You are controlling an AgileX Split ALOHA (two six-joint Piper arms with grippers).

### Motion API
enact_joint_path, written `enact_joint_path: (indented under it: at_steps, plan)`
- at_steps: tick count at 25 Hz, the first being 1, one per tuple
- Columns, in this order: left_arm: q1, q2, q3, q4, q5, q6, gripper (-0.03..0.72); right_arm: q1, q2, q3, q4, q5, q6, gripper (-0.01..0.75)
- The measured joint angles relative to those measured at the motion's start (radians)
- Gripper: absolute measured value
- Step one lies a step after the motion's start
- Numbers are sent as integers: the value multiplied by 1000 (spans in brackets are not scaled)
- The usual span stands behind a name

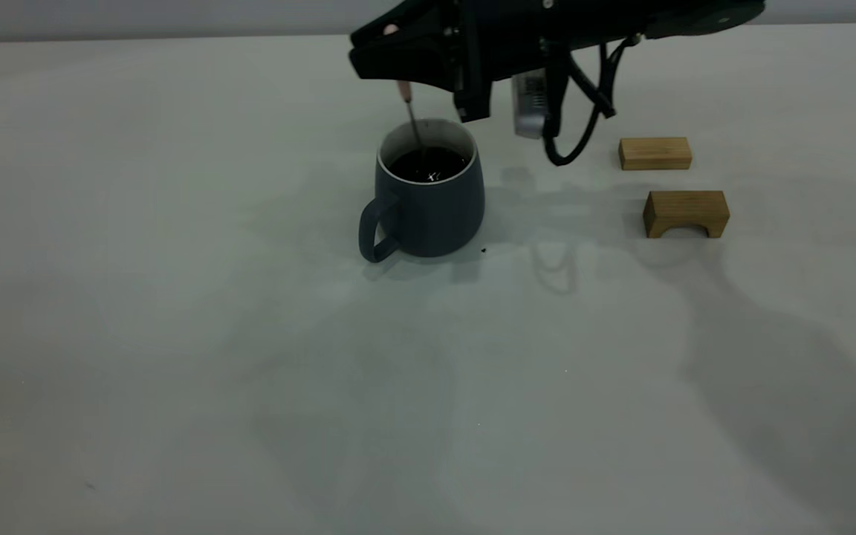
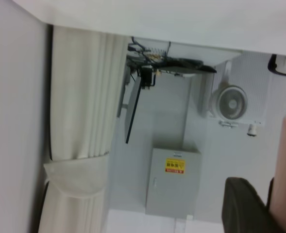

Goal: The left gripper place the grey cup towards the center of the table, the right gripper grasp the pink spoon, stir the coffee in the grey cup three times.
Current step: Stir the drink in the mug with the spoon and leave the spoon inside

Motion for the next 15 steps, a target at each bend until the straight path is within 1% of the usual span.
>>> enact_joint_path:
  at_steps: [3,9,11,15]
  plan:
    - [0,0,0,0,0,0,530,-13,-1,0,-33,-8,0,119]
    - [0,0,0,0,0,0,530,-13,-8,2,-146,-12,32,119]
    - [0,0,0,0,0,0,530,-8,-8,2,-174,8,64,119]
    - [0,0,0,0,0,0,530,13,-8,2,-157,69,84,119]
